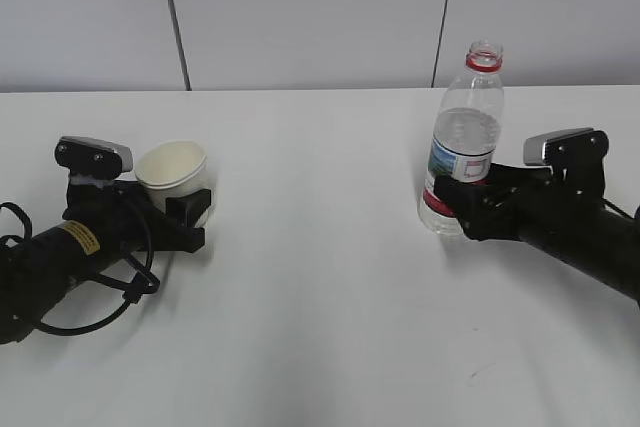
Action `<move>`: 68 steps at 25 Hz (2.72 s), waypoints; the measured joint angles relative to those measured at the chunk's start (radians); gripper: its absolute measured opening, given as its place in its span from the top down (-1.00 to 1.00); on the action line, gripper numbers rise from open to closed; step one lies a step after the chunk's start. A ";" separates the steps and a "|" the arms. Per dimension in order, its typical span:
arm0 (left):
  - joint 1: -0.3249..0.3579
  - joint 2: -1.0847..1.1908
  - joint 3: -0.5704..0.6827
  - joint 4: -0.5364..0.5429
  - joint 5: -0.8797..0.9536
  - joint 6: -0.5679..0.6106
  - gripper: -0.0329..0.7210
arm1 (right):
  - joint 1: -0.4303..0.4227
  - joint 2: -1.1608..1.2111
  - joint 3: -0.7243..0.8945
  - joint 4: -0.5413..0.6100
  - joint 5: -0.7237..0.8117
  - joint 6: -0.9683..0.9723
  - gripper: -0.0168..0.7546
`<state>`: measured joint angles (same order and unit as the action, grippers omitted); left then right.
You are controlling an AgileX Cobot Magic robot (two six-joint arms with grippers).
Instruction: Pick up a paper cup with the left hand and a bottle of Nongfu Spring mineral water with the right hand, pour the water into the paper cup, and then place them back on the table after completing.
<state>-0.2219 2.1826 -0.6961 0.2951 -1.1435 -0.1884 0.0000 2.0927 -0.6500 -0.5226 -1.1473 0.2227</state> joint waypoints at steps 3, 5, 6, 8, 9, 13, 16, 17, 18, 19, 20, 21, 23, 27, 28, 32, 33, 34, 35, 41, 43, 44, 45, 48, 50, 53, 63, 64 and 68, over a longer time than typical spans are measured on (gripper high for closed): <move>0.000 0.000 0.000 0.000 0.000 0.000 -0.20 | -0.001 0.000 0.000 -0.007 0.000 0.005 -0.57; 0.000 0.000 0.000 0.000 0.000 0.000 -0.20 | -0.001 0.000 0.000 -0.007 0.000 0.007 -0.57; 0.000 0.000 0.000 0.000 0.000 0.000 -0.20 | 0.000 0.000 0.000 -0.007 0.000 0.008 -0.57; 0.000 0.000 0.000 0.000 0.000 0.000 -0.20 | -0.001 0.000 0.000 -0.007 0.000 0.008 -0.57; 0.000 0.000 0.000 0.000 0.000 0.000 -0.20 | 0.000 0.000 0.000 -0.007 0.000 0.010 -0.57; 0.000 0.000 0.000 0.000 0.000 0.000 -0.20 | -0.001 0.000 0.000 -0.007 0.000 0.012 -0.66; 0.000 0.000 0.000 0.000 0.000 0.000 -0.20 | 0.000 0.000 0.000 -0.007 0.000 0.014 -0.73; 0.000 0.000 0.000 0.000 0.000 0.000 -0.20 | 0.000 0.000 0.000 -0.007 0.000 0.014 -0.74; 0.000 0.000 0.000 0.000 0.000 0.000 -0.20 | -0.001 0.000 0.000 -0.007 0.000 0.014 -0.75; 0.000 0.000 0.000 0.000 0.000 0.000 -0.20 | -0.001 0.000 0.000 -0.007 0.000 0.014 -0.76; 0.000 0.000 0.000 0.000 0.000 0.000 -0.20 | -0.001 0.000 0.000 -0.007 0.000 0.014 -0.76; 0.000 0.000 0.000 0.000 0.000 0.000 -0.20 | -0.001 0.000 0.000 -0.005 0.000 0.014 -0.76; 0.000 0.000 0.000 0.000 0.000 0.000 -0.20 | -0.001 0.000 0.000 -0.004 0.000 0.014 -0.76; 0.000 0.000 0.000 0.000 0.000 0.000 -0.20 | 0.000 0.000 -0.016 -0.004 0.000 0.012 -0.76; 0.000 0.000 0.000 0.000 0.000 0.000 -0.20 | 0.000 0.002 -0.021 -0.004 0.000 0.012 -0.76; 0.000 0.000 0.000 0.000 0.000 0.000 -0.20 | -0.001 0.008 -0.049 -0.013 0.000 0.011 -0.76; 0.000 0.000 0.000 0.000 0.000 0.000 -0.20 | 0.000 0.016 -0.059 -0.018 0.000 0.011 -0.76; 0.000 0.000 0.000 0.000 0.000 0.000 -0.20 | -0.001 0.024 -0.071 -0.023 0.000 0.011 -0.76; 0.000 0.000 0.000 0.000 0.000 0.000 -0.20 | -0.001 0.033 -0.084 -0.033 0.000 0.011 -0.76; 0.000 0.000 0.000 0.000 0.000 0.000 -0.20 | 0.000 0.071 -0.133 -0.052 0.000 0.014 -0.75; 0.000 0.000 0.000 0.000 0.000 0.000 -0.19 | 0.000 0.073 -0.137 -0.055 0.000 0.014 -0.69; 0.000 0.000 0.000 0.000 0.000 0.000 -0.19 | 0.000 0.073 -0.137 -0.056 0.000 0.014 -0.64; 0.000 0.000 0.000 0.000 0.000 0.000 -0.19 | 0.000 0.073 -0.137 -0.056 0.000 0.014 -0.58; 0.000 0.000 0.000 0.000 0.000 0.000 -0.19 | 0.000 0.073 -0.137 -0.054 0.000 0.014 -0.44; 0.000 0.000 0.000 0.000 0.000 0.000 -0.19 | 0.000 0.073 -0.137 -0.044 -0.002 0.014 -0.39; 0.000 0.000 0.000 0.000 0.000 0.000 -0.19 | -0.001 0.073 -0.137 -0.032 -0.002 0.014 -0.32; 0.000 0.000 0.000 0.047 0.000 0.000 -0.19 | 0.000 0.073 -0.137 -0.025 -0.002 -0.007 -0.26; 0.000 0.000 0.000 0.049 0.000 0.000 -0.19 | 0.000 0.073 -0.137 -0.025 -0.002 -0.007 -0.26; 0.000 0.000 0.000 0.072 -0.001 0.000 -0.15 | -0.001 0.067 -0.137 -0.045 0.011 -0.011 -0.26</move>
<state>-0.2219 2.1826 -0.6961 0.3668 -1.1441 -0.1884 -0.0006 2.1594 -0.7869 -0.5671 -1.1358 0.2117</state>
